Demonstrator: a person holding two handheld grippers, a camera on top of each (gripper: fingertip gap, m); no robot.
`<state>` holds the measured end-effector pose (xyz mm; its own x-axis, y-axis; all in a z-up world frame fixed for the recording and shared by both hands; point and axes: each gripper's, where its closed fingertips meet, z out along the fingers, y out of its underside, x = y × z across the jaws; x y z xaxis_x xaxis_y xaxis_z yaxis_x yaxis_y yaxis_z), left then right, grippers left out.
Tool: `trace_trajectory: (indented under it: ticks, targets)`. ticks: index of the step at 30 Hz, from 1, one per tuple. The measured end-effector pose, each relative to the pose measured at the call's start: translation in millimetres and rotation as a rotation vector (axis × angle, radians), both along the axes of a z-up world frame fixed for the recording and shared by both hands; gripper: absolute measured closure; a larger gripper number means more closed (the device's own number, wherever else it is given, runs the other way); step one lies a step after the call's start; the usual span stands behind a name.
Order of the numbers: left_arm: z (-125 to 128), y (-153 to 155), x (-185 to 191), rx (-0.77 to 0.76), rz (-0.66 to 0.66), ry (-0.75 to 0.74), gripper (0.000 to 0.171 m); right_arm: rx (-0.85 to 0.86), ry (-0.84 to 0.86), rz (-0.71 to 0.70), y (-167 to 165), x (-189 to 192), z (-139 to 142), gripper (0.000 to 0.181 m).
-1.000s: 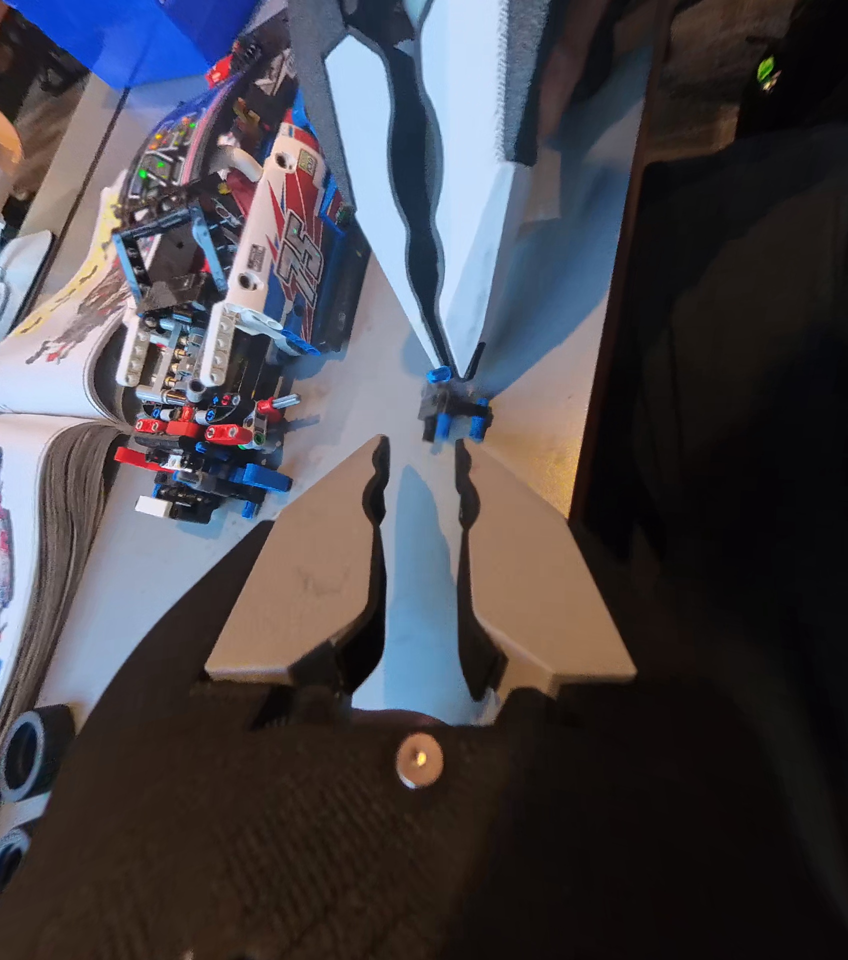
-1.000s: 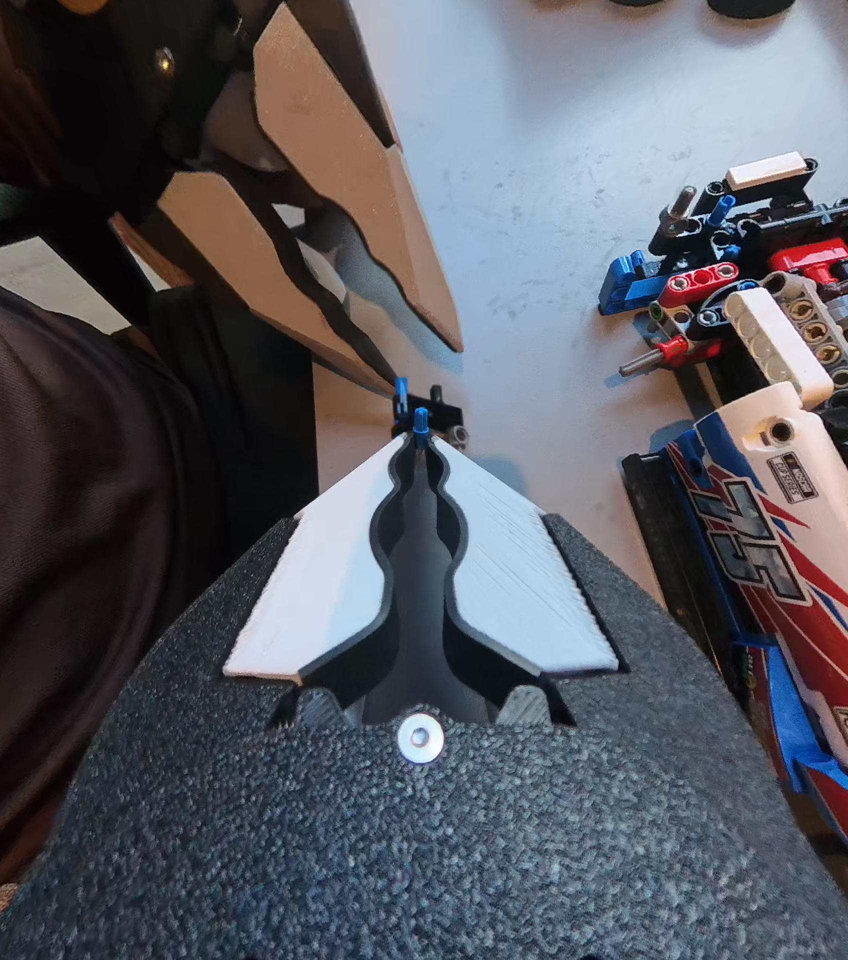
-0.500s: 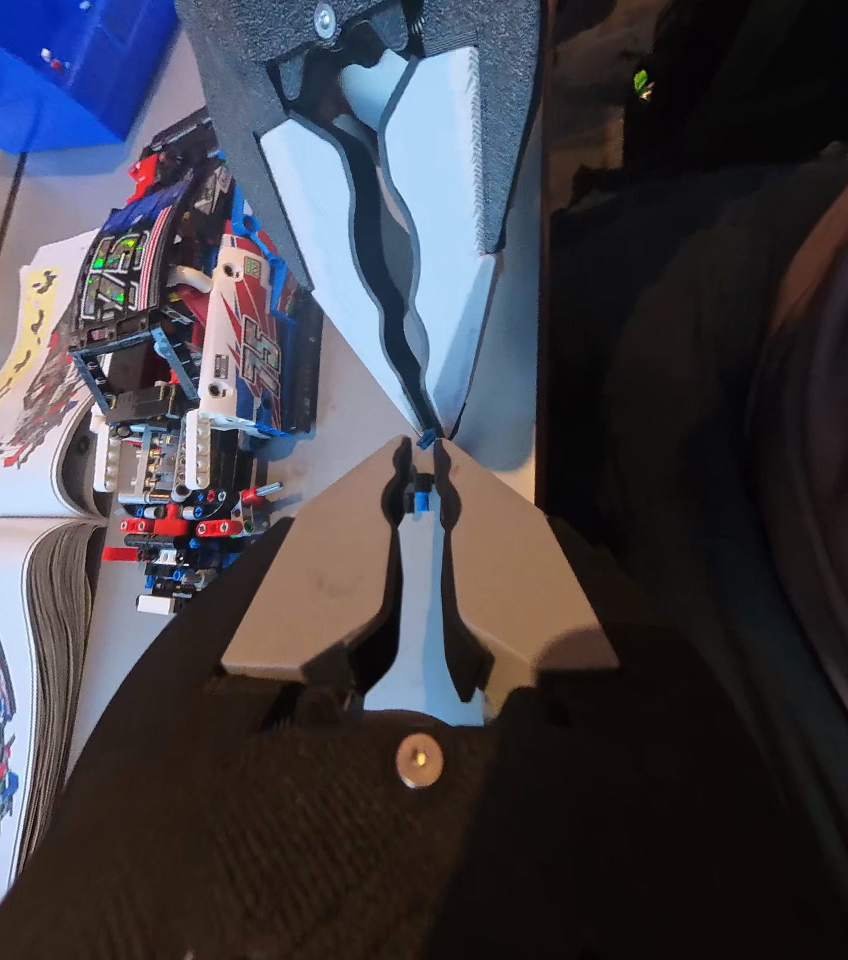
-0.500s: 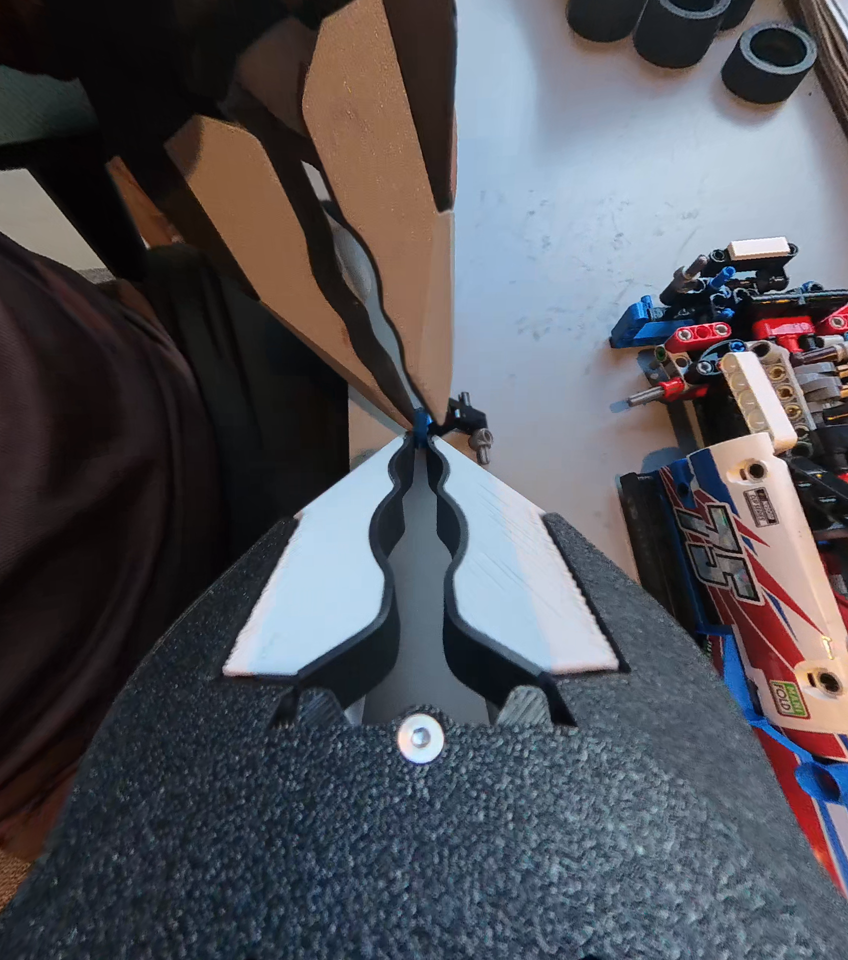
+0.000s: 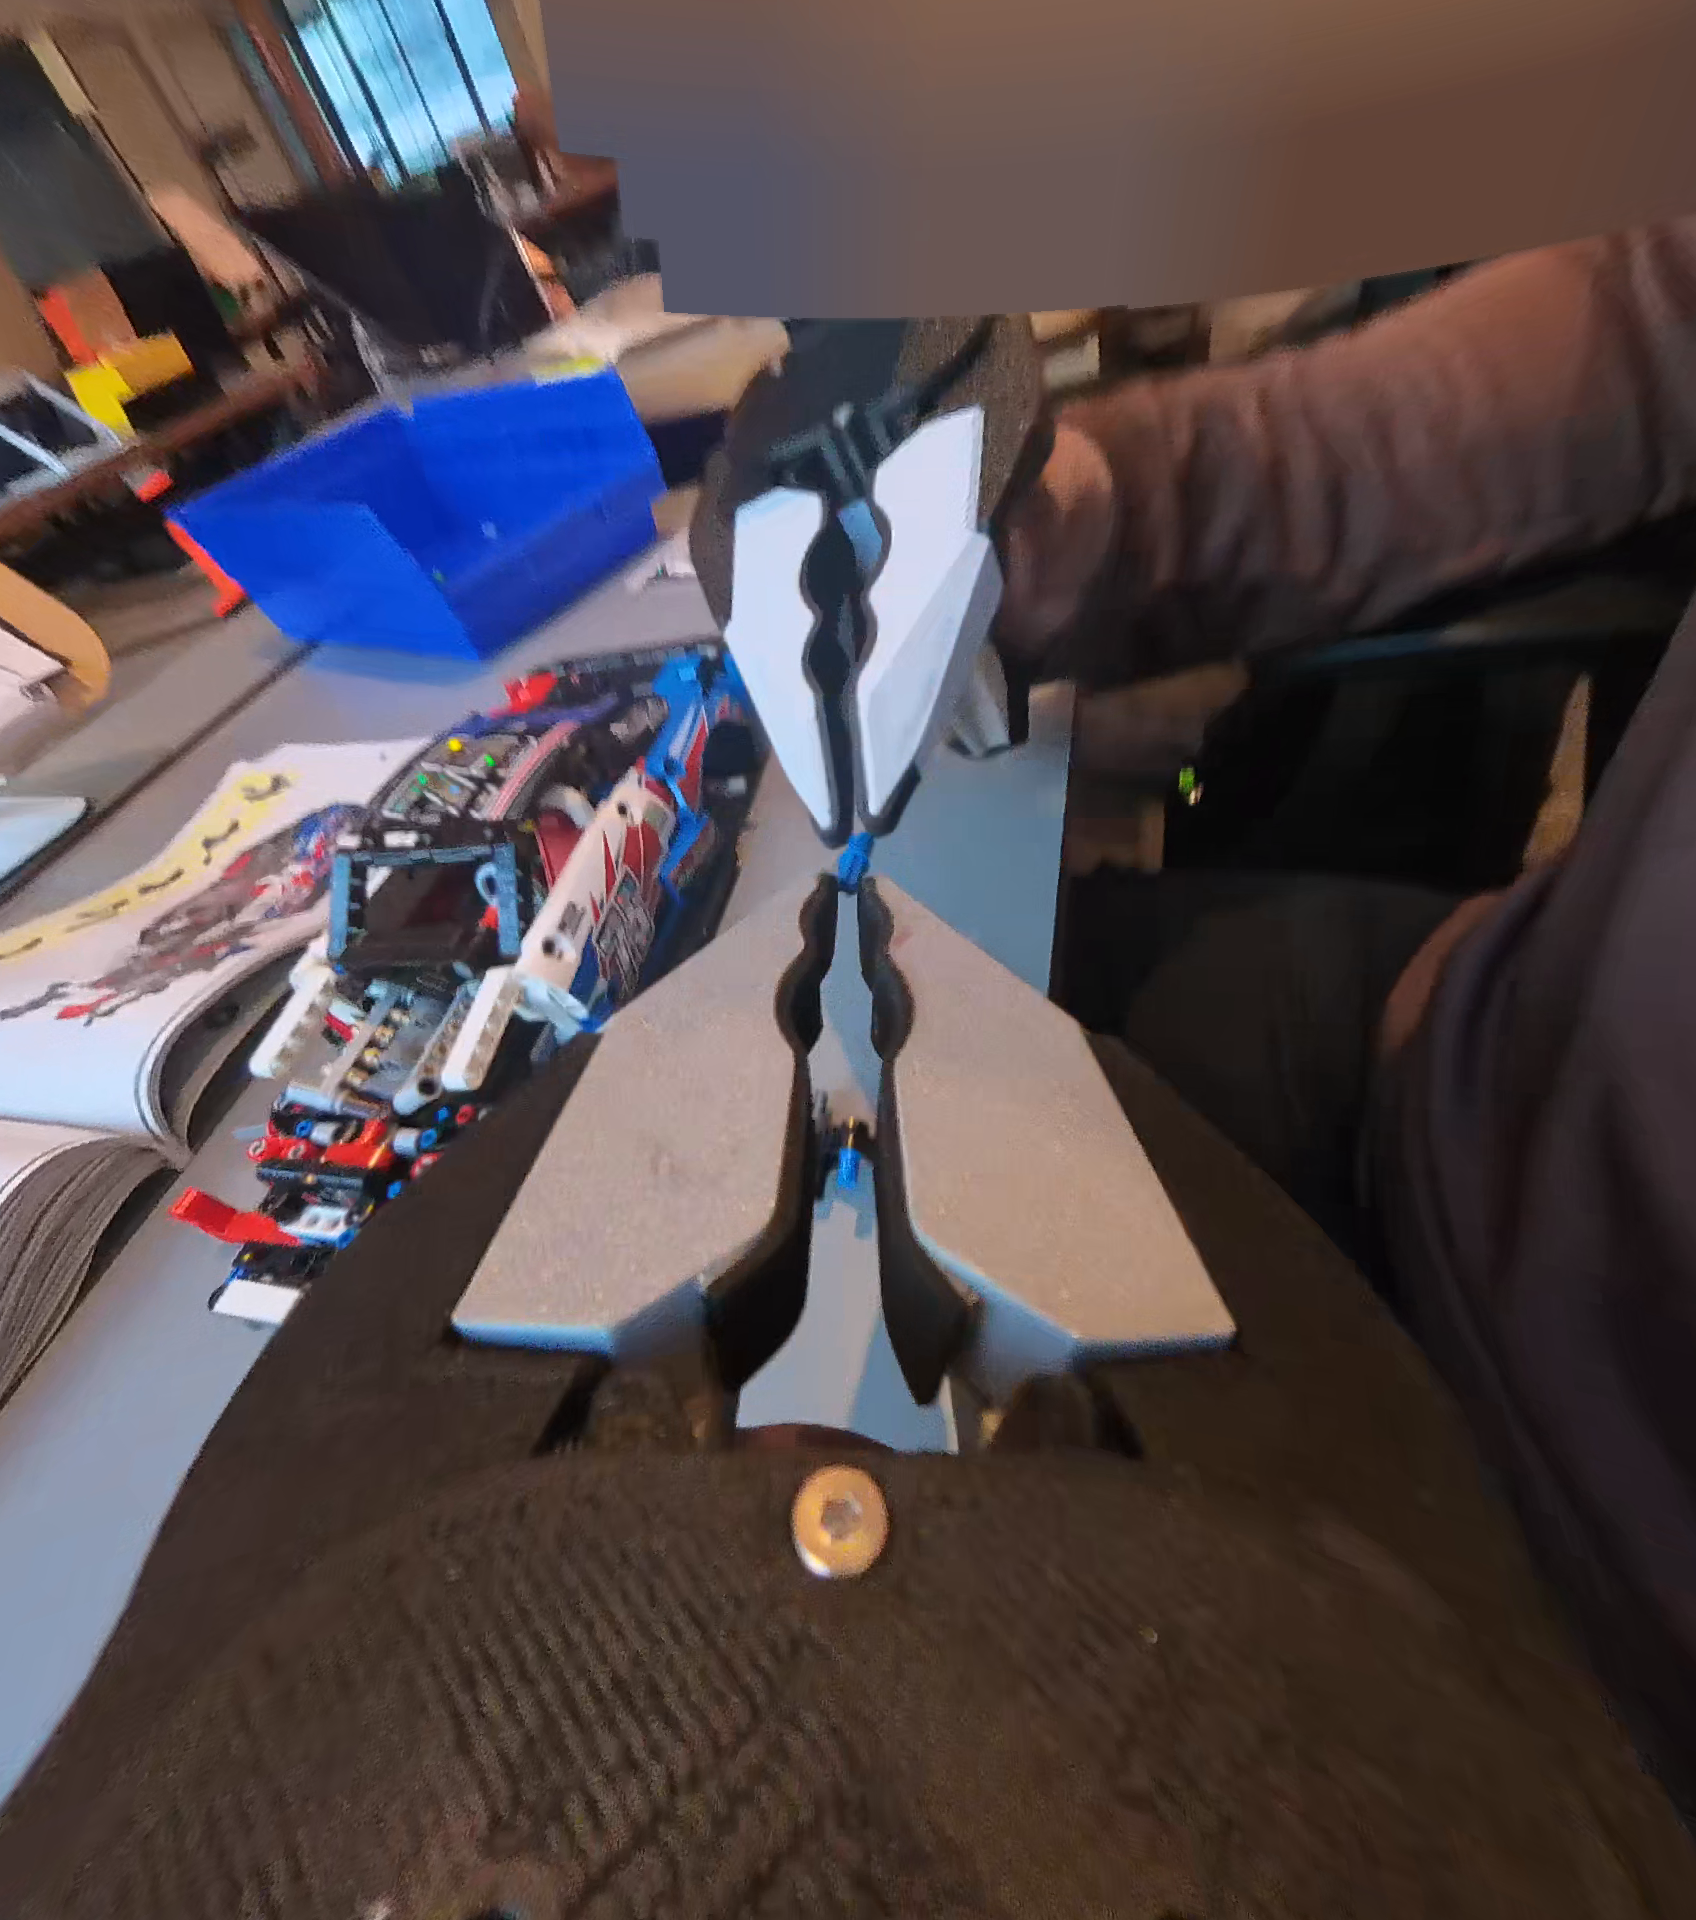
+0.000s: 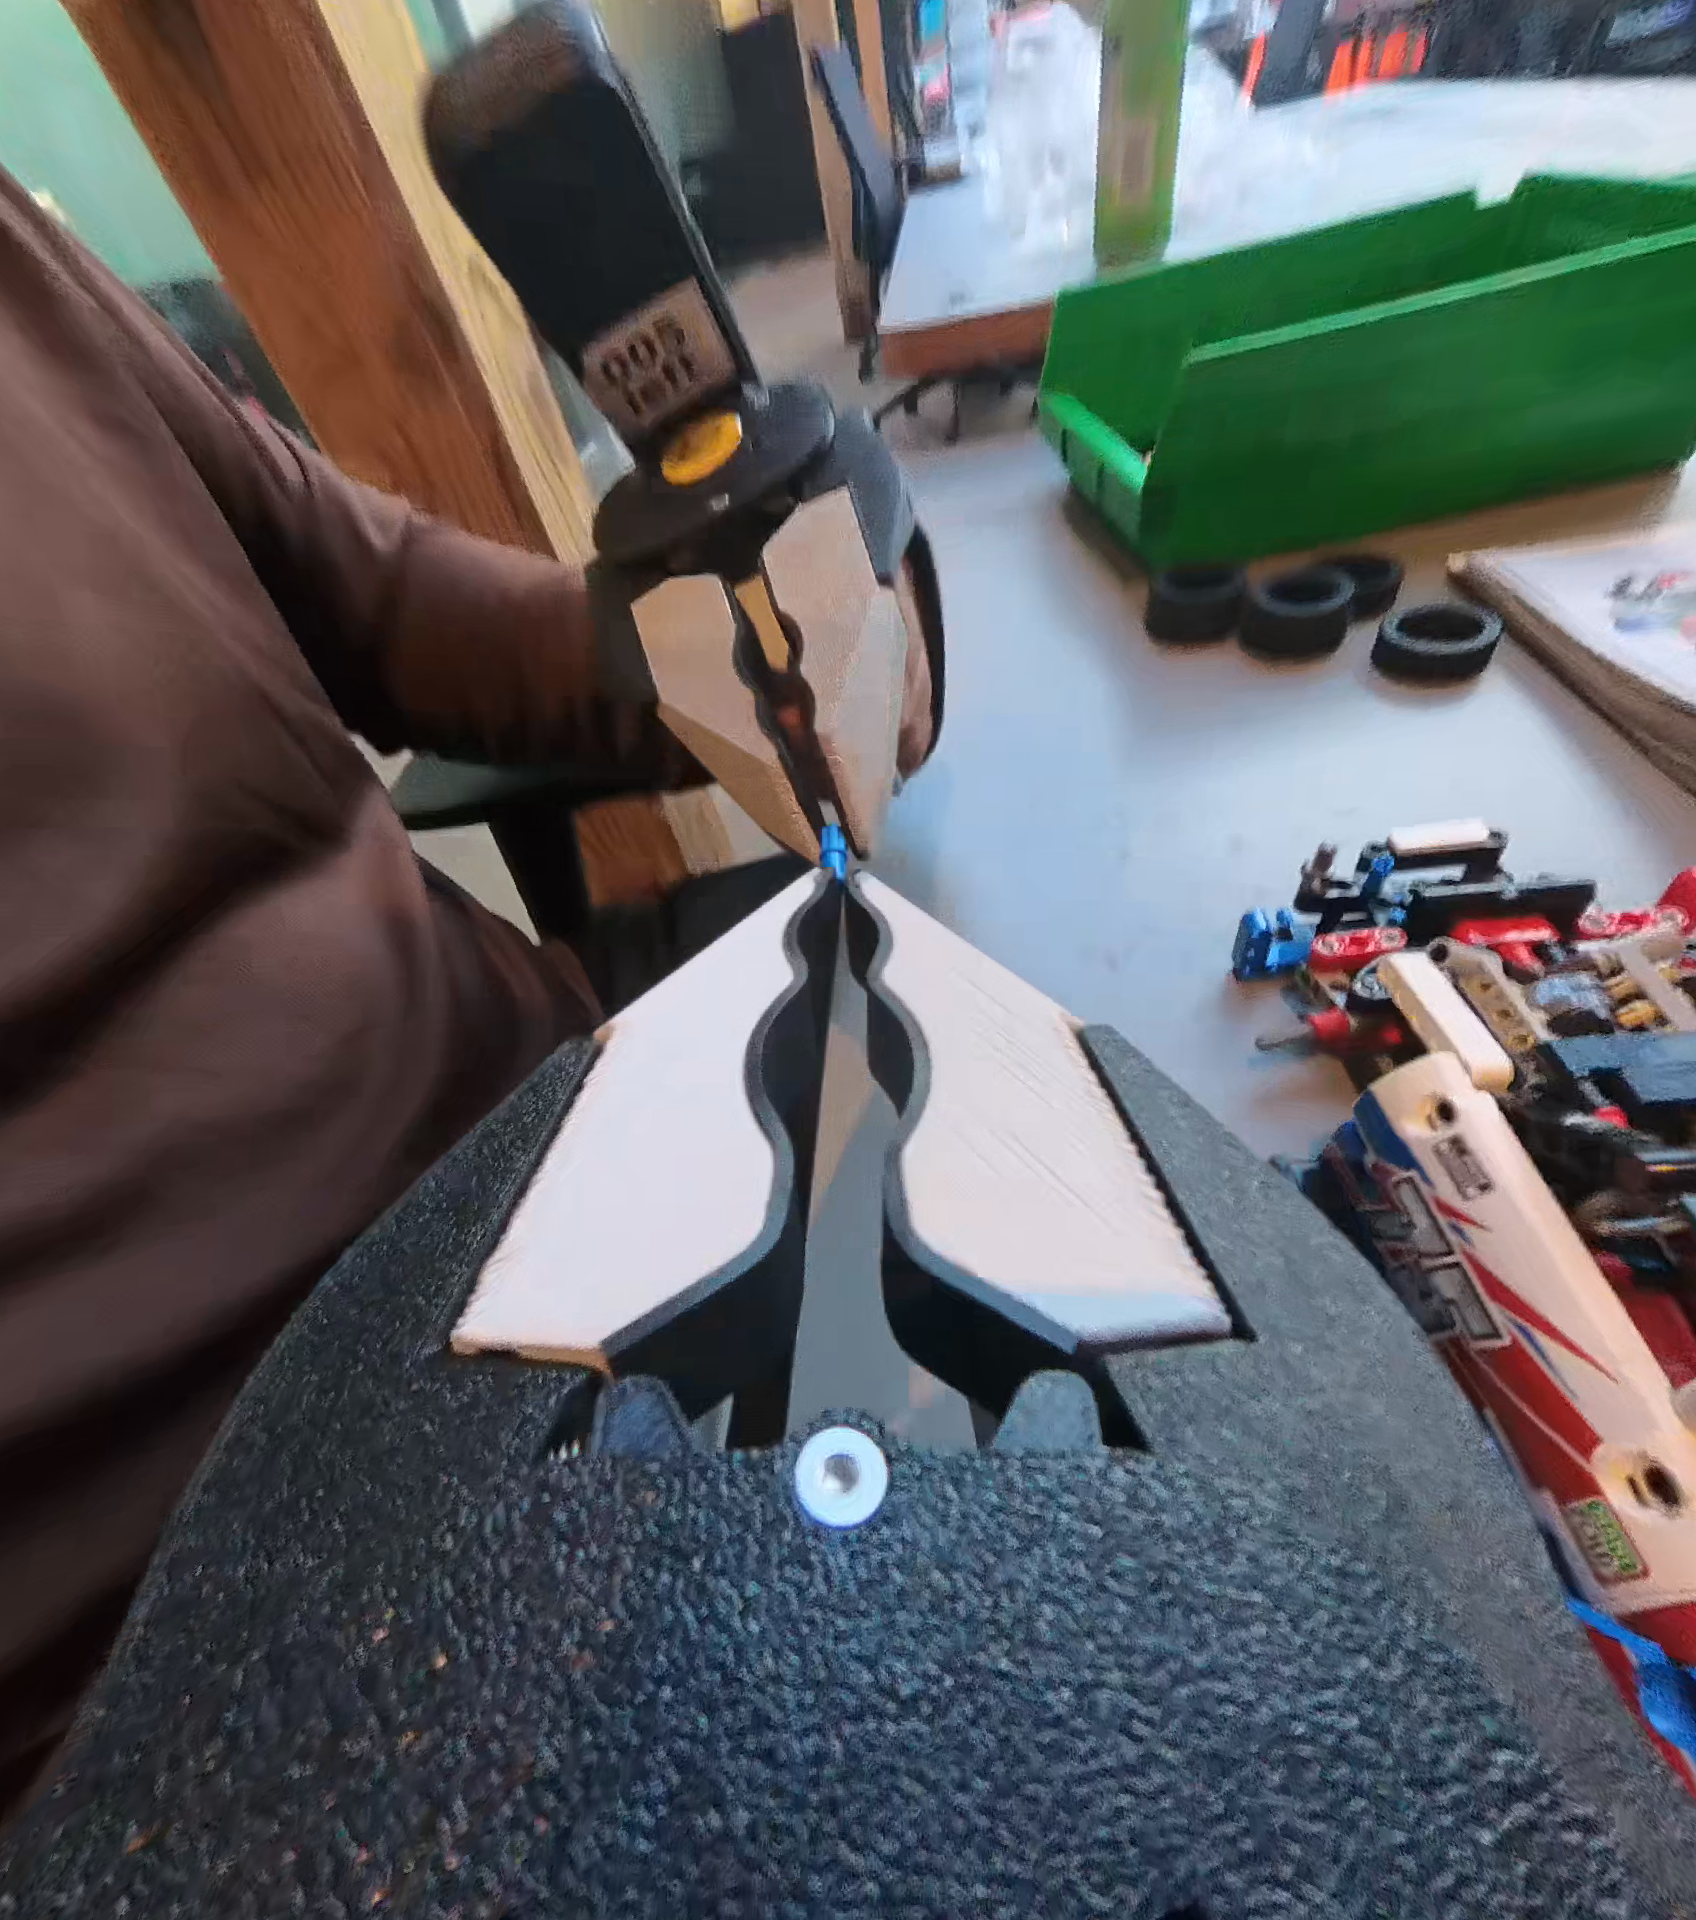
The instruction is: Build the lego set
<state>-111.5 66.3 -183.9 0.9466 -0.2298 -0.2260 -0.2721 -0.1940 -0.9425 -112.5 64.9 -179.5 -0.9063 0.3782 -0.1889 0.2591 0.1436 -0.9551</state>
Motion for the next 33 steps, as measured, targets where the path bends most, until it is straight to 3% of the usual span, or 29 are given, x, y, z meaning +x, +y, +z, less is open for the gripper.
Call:
trace_trajectory:
  ticks: [5,25,29,33]
  targets:
    - [19.0,-4.4,-1.9,0.139,0.011,-0.057,0.171,-0.015,0.096,-0.022,0.0,1.3,14.4,0.179]
    - [19.7,2.1,7.4,0.181,0.002,0.092,0.170,0.037,0.162,-0.019,-5.8,6.0,14.3,0.177]
    - [9.9,1.7,5.4,0.110,0.008,0.031,0.169,0.169,0.257,-0.057,-4.1,2.6,5.1,0.177]
    - [-16.1,-3.7,-5.2,-0.061,0.027,-0.029,0.147,0.373,0.289,-0.104,3.0,-7.3,-23.6,0.177]
